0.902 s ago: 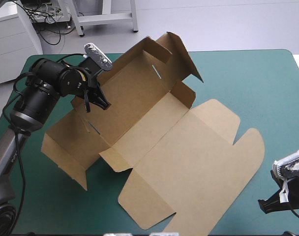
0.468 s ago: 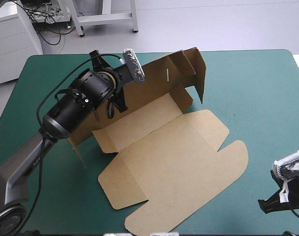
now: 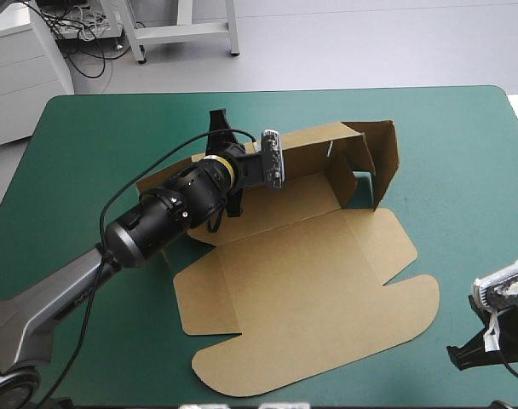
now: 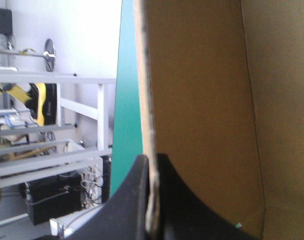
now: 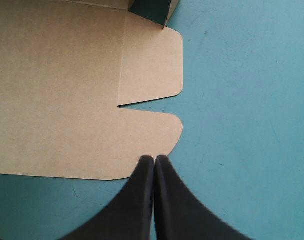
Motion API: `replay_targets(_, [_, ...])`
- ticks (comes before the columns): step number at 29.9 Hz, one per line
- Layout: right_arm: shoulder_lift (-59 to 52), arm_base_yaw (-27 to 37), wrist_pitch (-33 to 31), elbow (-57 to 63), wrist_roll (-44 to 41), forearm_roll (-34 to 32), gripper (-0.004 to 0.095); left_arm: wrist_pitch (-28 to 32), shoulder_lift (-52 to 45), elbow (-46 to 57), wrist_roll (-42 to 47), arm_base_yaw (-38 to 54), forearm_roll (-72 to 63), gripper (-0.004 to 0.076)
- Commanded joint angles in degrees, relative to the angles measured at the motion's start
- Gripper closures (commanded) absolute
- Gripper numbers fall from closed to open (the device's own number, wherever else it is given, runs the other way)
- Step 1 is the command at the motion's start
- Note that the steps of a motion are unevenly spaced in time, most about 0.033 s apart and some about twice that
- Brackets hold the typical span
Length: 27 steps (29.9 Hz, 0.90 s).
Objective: Fold the box
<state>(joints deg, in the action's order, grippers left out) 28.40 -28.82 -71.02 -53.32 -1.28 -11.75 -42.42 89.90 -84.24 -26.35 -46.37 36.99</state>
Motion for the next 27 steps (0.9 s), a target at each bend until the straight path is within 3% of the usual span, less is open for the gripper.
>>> replay_targets(1, [0.6, 0.2, 2.9, -1.3, 0.6, -0.9, 0.0926, 10.7, -5.7, 3.2, 2.7, -1.2, 6.2, 0.0756])
replay_targets(9, [0.6, 0.2, 3.4, -1.3, 0.6, -0.9, 0.0926, 15.5, -13.4, 13.7, 7.0, -1.2, 11.5, 0.0756])
replay_targets(16, [0.6, 0.2, 3.4, -1.3, 0.1, -0.9, 0.0926, 25.6, -22.3, 23.9, 6.9, -1.2, 13.6, 0.0756])
replay_targets(27, [0.6, 0.2, 3.7, -1.3, -2.1, -1.1, 0.0926, 27.2, -20.3, 27.1, 6.9, -1.2, 13.7, 0.0756])
